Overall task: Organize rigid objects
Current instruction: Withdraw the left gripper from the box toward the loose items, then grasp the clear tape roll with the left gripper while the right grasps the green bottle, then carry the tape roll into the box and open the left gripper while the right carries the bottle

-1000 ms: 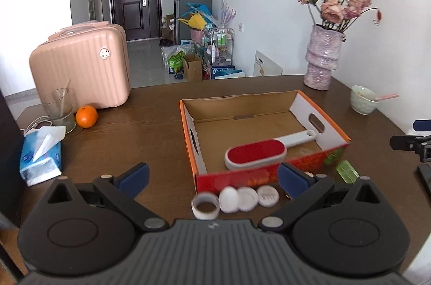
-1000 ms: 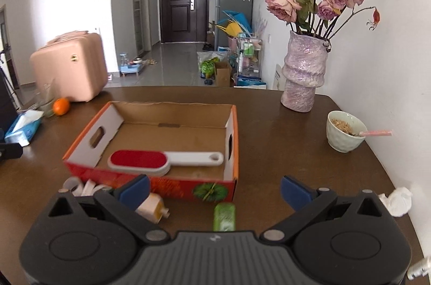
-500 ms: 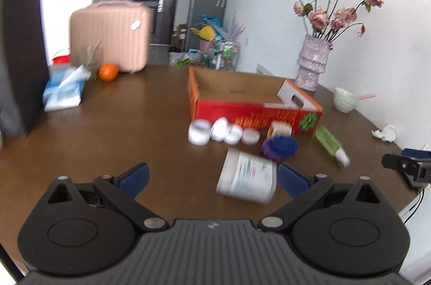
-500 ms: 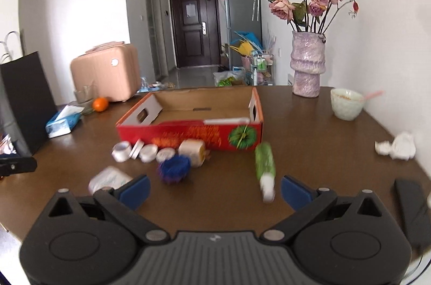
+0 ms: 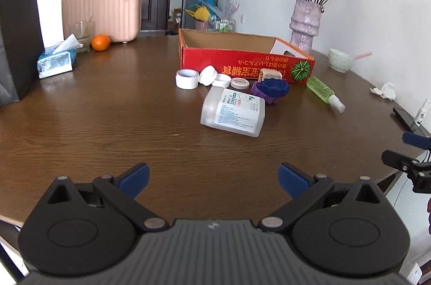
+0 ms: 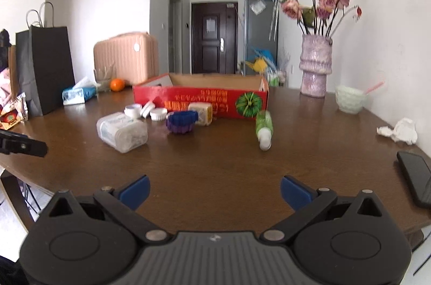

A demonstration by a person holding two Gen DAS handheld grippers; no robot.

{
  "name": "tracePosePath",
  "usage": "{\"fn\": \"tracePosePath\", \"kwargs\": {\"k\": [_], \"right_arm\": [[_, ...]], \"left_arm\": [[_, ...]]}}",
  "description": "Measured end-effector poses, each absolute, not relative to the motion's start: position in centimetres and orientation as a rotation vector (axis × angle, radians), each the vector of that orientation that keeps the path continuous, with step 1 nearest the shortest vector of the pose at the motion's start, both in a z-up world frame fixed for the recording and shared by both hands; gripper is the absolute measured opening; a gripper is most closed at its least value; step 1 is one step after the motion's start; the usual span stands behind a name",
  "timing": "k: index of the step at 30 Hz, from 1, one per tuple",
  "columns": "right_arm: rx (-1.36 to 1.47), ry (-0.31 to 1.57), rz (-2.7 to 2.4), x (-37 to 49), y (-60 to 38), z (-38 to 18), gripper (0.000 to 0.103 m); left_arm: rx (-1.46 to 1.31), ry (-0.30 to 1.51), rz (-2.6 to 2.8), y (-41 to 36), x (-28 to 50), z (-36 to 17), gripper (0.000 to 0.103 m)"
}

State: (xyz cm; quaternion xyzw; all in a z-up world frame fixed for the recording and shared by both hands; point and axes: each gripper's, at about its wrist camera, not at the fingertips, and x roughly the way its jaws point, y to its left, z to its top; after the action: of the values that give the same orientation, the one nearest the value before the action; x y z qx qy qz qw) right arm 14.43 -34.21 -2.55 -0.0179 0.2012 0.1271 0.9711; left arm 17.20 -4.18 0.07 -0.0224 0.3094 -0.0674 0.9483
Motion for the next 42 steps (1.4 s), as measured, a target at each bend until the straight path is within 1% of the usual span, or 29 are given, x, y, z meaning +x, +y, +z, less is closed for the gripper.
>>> {"fn": "tracePosePath", "kwargs": {"k": [5,7,9,10,12,14,16,18,19,21,22,24,25,26,27,28,29,30,32,33,36,42], "right_arm": [[0.018,0.435,0.257,17.6,-35.6,-2.2,0.103],[0.063,0.469,0.239,19.4,-36.2,-1.9,0.101],[0.087,0.482,0.221,21.0,-36.6,-1.9,0.089],[0.093,0.491,0.209,21.8,-36.7,-2.0,0.086],[0.094,0.506,0.195,23.4,-36.8,-2.0,0.077],[0.083,0.527,0.182,25.2,-36.8,-2.1,0.069],[0.072,0.542,0.170,27.2,-36.7,-2.1,0.065],[0.064,0.549,0.164,29.2,-36.5,-2.1,0.058],[0.062,0.554,0.162,30.4,-36.3,-2.1,0.057],[0.059,0.566,0.164,32.8,-35.8,-2.3,0.058],[0.058,0.577,0.171,34.2,-35.4,-2.5,0.058],[0.054,0.599,0.188,36.5,-34.7,-2.9,0.056],[0.050,0.613,0.196,37.8,-34.3,-3.2,0.055],[0.044,0.628,0.198,39.0,-33.9,-3.4,0.049],[0.043,0.636,0.197,39.9,-33.6,-3.5,0.045],[0.046,0.640,0.200,40.5,-33.3,-3.6,0.043],[0.045,0.647,0.206,41.2,-33.0,-3.7,0.039],[0.040,0.652,0.207,41.6,-32.7,-3.8,0.033],[0.023,0.662,0.208,42.3,-32.2,-4.0,0.031],[0.015,0.661,0.206,42.5,-32.0,-4.0,0.030],[0.002,0.681,0.212,42.8,-31.5,-4.5,0.030],[0.002,0.655,0.172,42.5,-31.1,-4.7,0.030]], "left_arm": [[0.003,0.611,-0.155,-5.0,20.1,0.8,0.103],[0.027,0.590,-0.125,-5.0,21.9,1.2,0.103],[0.048,0.581,-0.086,-4.6,24.3,1.4,0.103],[0.062,0.583,-0.065,-4.4,25.5,1.5,0.103],[0.099,0.590,-0.027,-4.0,28.1,1.5,0.103],[0.148,0.580,-0.056,-3.3,30.7,1.5,0.103],[0.184,0.592,-0.102,-2.4,33.5,1.2,0.103],[0.190,0.621,-0.109,-1.5,36.4,0.7,0.103],[0.185,0.645,-0.112,-1.3,37.7,0.4,0.102],[0.164,0.694,-0.167,-1.0,40.1,-0.2,0.098],[0.156,0.719,-0.201,-1.0,41.2,-0.6,0.094],[0.160,0.732,-0.248,-1.2,42.6,-1.3,0.089],[0.177,0.733,-0.255,-1.5,43.2,-1.7,0.084],[0.201,0.733,-0.253,-1.7,43.7,-2.1,0.080],[0.219,0.730,-0.251,-2.0,44.0,-2.4,0.078],[0.222,0.721,-0.248,-2.1,44.3,-2.7,0.074],[0.216,0.716,-0.249,-2.0,44.5,-2.9,0.070],[0.205,0.717,-0.256,-1.9,44.8,-3.2,0.067],[0.177,0.721,-0.288,-1.5,45.1,-3.5,0.048],[0.166,0.718,-0.310,-1.3,45.1,-3.5,0.044],[0.167,0.704,-0.331,-1.1,44.9,-3.6,0.044],[0.152,0.709,-0.325,-0.9,44.8,-3.2,0.044]]}}
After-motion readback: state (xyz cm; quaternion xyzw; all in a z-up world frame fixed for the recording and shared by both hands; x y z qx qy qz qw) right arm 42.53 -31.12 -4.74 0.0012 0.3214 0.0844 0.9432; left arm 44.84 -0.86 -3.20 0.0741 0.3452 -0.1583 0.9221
